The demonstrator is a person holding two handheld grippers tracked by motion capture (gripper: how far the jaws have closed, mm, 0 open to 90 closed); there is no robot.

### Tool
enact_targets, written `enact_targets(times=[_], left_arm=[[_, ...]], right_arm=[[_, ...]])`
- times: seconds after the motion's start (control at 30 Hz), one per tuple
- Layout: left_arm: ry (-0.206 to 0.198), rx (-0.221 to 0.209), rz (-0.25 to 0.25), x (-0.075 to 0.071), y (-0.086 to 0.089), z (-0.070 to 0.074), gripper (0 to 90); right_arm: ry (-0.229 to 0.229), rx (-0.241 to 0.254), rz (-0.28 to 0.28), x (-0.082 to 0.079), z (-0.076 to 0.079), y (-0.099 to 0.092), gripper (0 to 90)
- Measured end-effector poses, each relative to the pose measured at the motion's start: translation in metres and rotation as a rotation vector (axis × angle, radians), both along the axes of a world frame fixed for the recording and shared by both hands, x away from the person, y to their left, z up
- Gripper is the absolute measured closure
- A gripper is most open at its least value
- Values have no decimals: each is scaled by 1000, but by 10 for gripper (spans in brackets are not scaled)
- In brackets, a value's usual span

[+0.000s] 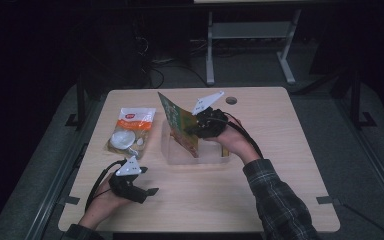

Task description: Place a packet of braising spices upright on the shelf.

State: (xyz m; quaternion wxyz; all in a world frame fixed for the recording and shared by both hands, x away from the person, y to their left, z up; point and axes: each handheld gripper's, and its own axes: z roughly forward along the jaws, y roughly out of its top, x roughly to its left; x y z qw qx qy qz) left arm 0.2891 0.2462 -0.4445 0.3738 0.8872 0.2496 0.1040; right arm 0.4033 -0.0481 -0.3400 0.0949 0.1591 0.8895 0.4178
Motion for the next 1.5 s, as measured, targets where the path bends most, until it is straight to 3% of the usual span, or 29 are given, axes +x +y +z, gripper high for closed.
enact_targets(times=[0.1,0.23,0.37,0.57,0.83,1.07,1.13,1.3,1.5], left_arm=[[2,1,0,0,0,0,144],[4,2,-1,0,0,0,144],[5,6,1,0,0,0,144],[5,7,0,0,-1,-1,144],[12,-3,9,0,0,-1,145],[11,9,2,1,0,-2,146],[14,4,3,1,0,-2,147],[11,16,-3,1,1,-2,147],[19,27,26,2,4,-2,147]], right_arm=[[5,20,2,0,-3,-2,661],[26,32,-18,-5,-7,-3,443],[28,38,-13,-12,-9,-6,376],[41,41,5,-23,-14,-8,336],[37,86,30,-44,-19,-18,316],[56,94,-10,-62,-34,-33,296],[78,89,-16,-66,-38,-36,290],[75,51,-28,-78,-50,-44,290],[104,20,-54,-101,-68,-57,290]])
